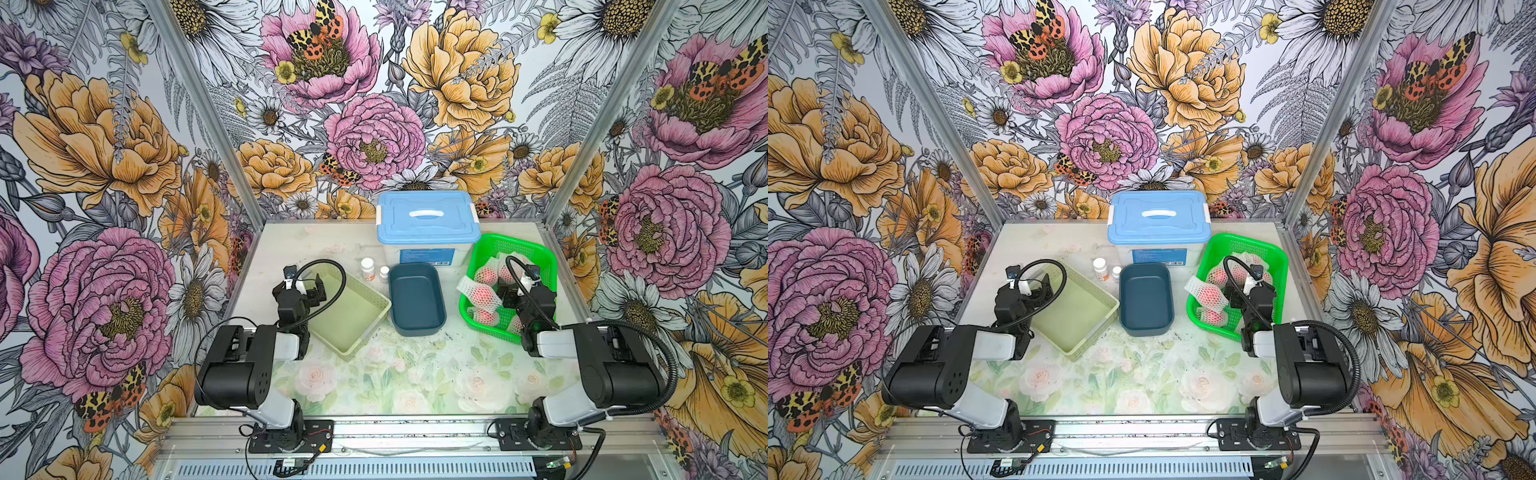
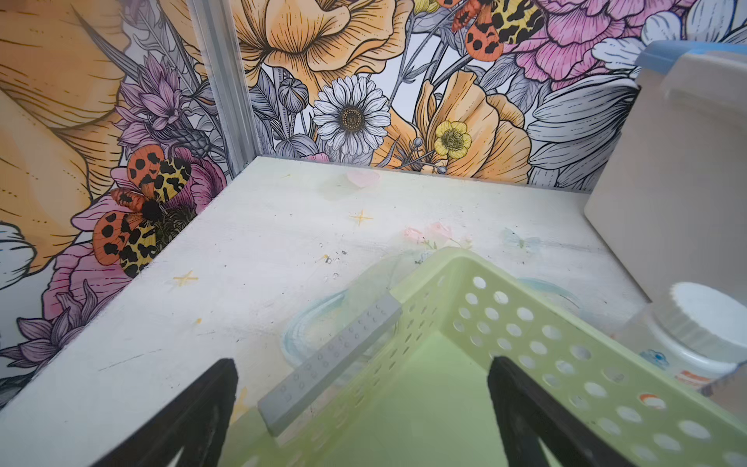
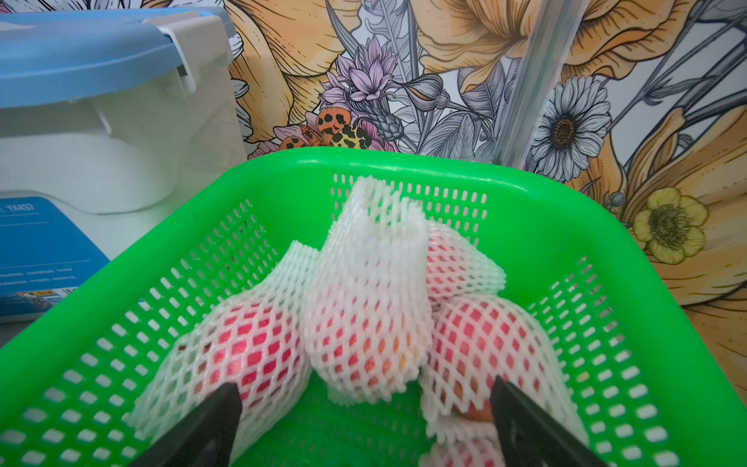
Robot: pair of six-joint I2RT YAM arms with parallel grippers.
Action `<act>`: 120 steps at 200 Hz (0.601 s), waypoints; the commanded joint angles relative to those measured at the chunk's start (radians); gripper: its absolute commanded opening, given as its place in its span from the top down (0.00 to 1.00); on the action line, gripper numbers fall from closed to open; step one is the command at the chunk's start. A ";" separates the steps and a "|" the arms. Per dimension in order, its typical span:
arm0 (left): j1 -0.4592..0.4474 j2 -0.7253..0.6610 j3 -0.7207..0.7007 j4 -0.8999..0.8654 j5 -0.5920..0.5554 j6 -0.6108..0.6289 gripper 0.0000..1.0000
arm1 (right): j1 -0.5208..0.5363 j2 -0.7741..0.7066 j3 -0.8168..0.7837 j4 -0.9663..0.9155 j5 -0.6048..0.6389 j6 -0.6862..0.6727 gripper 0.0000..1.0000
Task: Remove foam nets from apples
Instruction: Pick up the apple from the basket.
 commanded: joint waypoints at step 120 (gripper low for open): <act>0.050 -0.001 0.031 -0.017 0.189 0.030 0.01 | 0.005 0.004 0.032 -0.002 -0.010 -0.023 0.00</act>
